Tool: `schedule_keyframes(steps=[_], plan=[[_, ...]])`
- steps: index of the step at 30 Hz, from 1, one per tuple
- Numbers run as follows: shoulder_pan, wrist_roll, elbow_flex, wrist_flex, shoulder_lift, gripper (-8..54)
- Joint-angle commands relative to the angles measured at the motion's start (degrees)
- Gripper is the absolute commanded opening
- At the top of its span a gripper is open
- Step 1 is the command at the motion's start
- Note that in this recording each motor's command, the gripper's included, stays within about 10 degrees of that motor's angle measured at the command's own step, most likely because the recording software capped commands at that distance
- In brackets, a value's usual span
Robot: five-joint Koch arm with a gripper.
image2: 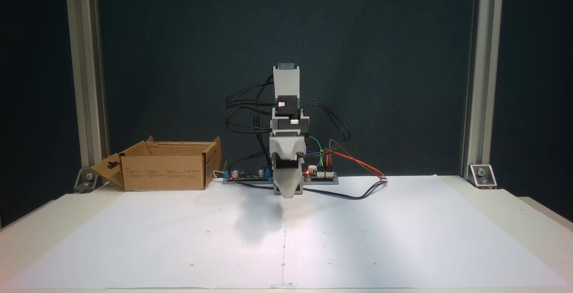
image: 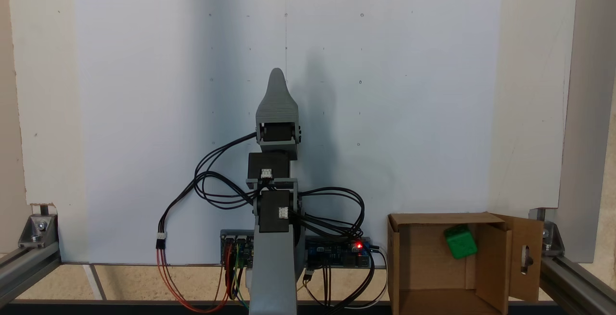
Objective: Grasp a green dice and put it in the bin.
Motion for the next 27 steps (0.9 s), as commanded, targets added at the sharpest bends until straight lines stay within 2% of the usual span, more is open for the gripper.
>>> schedule_keyframes(steps=[1,21,27], plan=[[0.09,1.85,-1.14,-9.30,6.42,43.9],[0.18,-0.35,14.94,-55.62,6.42,43.4],[0.18,-1.76,21.18,-58.10,6.42,43.6]])
